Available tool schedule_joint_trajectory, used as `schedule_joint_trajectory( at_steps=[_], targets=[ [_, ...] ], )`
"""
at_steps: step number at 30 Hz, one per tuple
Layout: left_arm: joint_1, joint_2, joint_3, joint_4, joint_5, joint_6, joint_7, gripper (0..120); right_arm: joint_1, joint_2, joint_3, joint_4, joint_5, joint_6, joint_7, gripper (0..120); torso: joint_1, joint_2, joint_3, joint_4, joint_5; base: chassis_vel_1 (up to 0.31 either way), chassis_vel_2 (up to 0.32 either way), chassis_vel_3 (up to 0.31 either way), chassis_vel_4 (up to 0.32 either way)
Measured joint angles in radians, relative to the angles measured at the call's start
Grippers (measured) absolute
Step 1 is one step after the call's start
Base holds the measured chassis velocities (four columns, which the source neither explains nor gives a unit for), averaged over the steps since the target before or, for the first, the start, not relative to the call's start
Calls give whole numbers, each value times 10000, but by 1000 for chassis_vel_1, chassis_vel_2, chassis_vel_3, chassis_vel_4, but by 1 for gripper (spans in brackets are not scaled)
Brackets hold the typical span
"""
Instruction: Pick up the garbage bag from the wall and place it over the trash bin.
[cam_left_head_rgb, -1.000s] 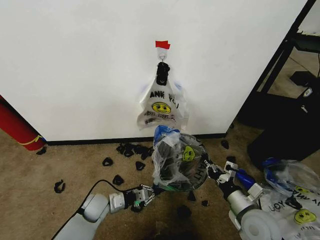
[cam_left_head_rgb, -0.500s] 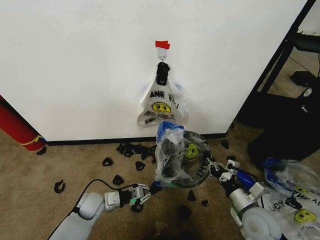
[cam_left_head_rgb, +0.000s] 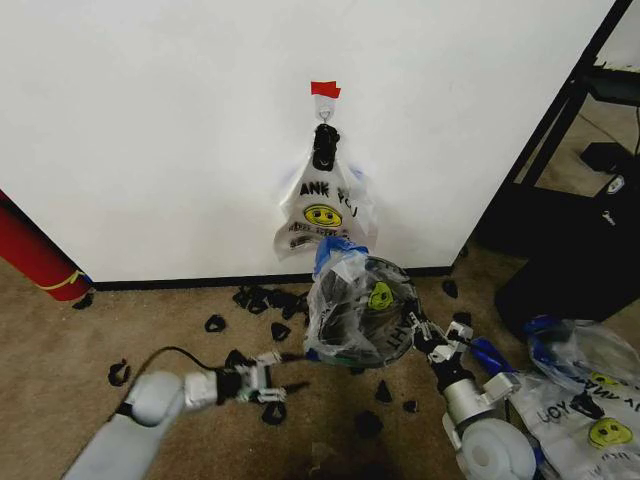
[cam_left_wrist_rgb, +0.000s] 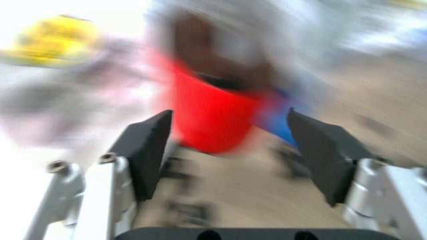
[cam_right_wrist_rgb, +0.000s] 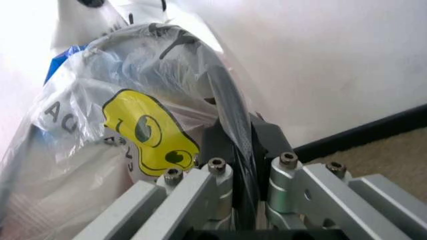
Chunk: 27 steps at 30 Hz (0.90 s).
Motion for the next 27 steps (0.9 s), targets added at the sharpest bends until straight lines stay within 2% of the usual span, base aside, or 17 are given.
schedule_joint_trajectory(
  at_steps=[1, 2, 4, 5, 6, 7, 9, 10, 12, 14, 15, 17, 18, 24, 26, 27],
  targets=[
    [0, 0, 0, 0, 0, 0, 0, 77, 0, 0, 0, 0, 0, 0, 0, 1, 0, 0, 0, 0, 0, 0, 0, 0, 0],
    [144, 0, 46, -290, -119, 138, -726, 78, 0, 33, -19, -47, -146, 54, 3, 1, 0, 0, 0, 0, 0, 0, 0, 0, 0],
    [745, 13, 602, -1763, -922, 968, -3455, 88, 28, 156, -184, -246, -651, 239, 45, 1, 0, 0, 0, -2, 0, 0, 0, 0, 0],
    [847, 16, 714, -2039, -1072, 1121, -3833, 89, 38, 174, -224, -277, -725, 256, 62, 1, 0, 0, 0, -3, -1, 0, 0, 0, 0],
    [1148, 9, 1119, -2864, -1516, 1626, -4742, 86, 81, 226, -353, -362, -930, 288, 121, 1, 0, 1, -1, -4, 2, 0, 0, 0, 0],
    [1276, -7, 1358, -3214, -1697, 1859, -5049, 82, 117, 256, -416, -408, -1026, 303, 149, 1, -1, 1, -1, -3, 6, 0, 0, 0, 0],
    [1582, -158, 2478, -4219, -2252, 2540, -5742, 74, 299, 377, -628, -634, -1443, 395, 222, 1, -1, 0, 0, 0, -1, 0, 0, 0, 0],
    [1582, -158, 2478, -4219, -2252, 2540, -5742, 74, 299, 377, -628, -634, -1443, 395, 222, 1, -1, 0, 0, 0, -1, 0, 0, 0, 0],
    [1632, -300, 3450, -4863, -2662, 3156, -6229, 64, 448, 461, -764, -826, -1769, 467, 232, 1, -1, 0, -1, -2, 5, 0, 0, 0, 0],
    [1598, -348, 4013, -5130, -2875, 3608, -6599, 56, 524, 504, -840, -928, -1886, 481, 233, 1, -1, 0, -1, -2, 1, 0, 0, 0, 0],
    [1590, -350, 4083, -5157, -2895, 3679, -6658, 56, 532, 509, -849, -939, -1892, 483, 233, 1, 0, 0, -1, -3, 2, 0, 0, 0, 0],
    [1374, -374, 4945, -5305, -3154, 4724, -7847, 45, 640, 572, -922, -1184, -1977, 617, 178, 1, -1, 0, -1, -2, 3, 0, 0, 0, 0],
    [1374, -374, 4945, -5305, -3154, 4724, -7847, 45, 640, 572, -922, -1184, -1977, 617, 178, 1, -1, 0, -1, -2, 3, 0, 0, 0, 0],
    [353, -864, 5737, -4804, -4003, 6410, -10388, 19, 733, 646, -896, -1534, -2261, 1098, -243, 1, -1, 0, 0, -2, 3, 0, 0, 0, 0],
    [190, -934, 5802, -4721, -4137, 6608, -10574, 16, 733, 652, -895, -1544, -2353, 1167, -313, 1, 0, 0, 0, -2, 3, 0, 0, 0, 0],
    [-33, -1062, 5879, -4597, -4281, 6841, -10796, 11, 730, 673, -894, -1562, -2540, 1292, -422, 1, 0, 0, 0, -2, 3, 0, 0, 0, 0]
  ],
)
